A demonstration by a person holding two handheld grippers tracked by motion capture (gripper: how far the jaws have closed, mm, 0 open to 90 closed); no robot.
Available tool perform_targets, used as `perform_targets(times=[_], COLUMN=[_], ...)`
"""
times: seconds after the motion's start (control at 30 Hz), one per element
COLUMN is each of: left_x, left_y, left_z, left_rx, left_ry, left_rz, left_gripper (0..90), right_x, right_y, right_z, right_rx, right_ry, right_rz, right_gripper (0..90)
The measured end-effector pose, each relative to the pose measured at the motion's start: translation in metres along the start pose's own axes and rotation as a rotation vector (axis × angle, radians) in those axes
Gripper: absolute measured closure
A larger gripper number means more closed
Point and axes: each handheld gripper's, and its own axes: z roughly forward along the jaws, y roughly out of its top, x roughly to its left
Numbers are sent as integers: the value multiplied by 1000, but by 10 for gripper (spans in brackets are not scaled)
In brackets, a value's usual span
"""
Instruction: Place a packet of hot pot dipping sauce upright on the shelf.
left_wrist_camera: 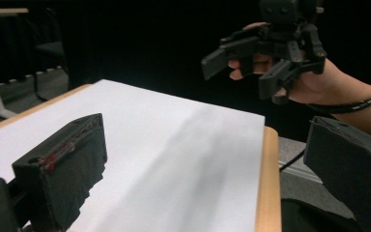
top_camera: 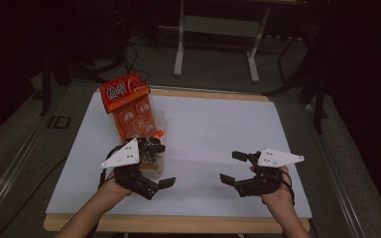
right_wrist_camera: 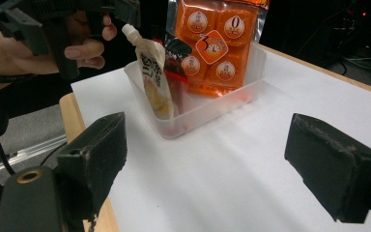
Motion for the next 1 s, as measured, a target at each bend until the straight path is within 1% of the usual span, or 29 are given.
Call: perform_targets(times=[0.13,0.3,0.33,0.43,0.63,0.83,0.9,1.0], left_x=[-3,-7,-9,-12,-17,-21,-22,-23], left_y=[-2,-4,-5,-8,-16,-28,-32,-39], left_z=[5,10,12,15,20,22,23,23], left_rx=[10,16,23,32,43,54,63,74], left_ry=[-18,-34,-39,-50,-76,-84,-83,-82], left_rz=[3,3,9,12,2,-16,-13,-27], left_gripper=[21,21,21,21,21,21,21,21], right_x=[1,2,2,3,3,2,1,1], right_y=[-3,-10,-11,-15,-21,-30,-33,-37], right_z=[-1,-1,-1,-1,-2,-5,-5,-4], right_rx=[3,20,23,32,38,48,53,65], right_ry=[-1,-6,-7,-7,-10,-22,-20,-27], right_rz=[5,11,12,19,26,44,50,48], right_gripper=[150,149,149,149,148,148,148,148])
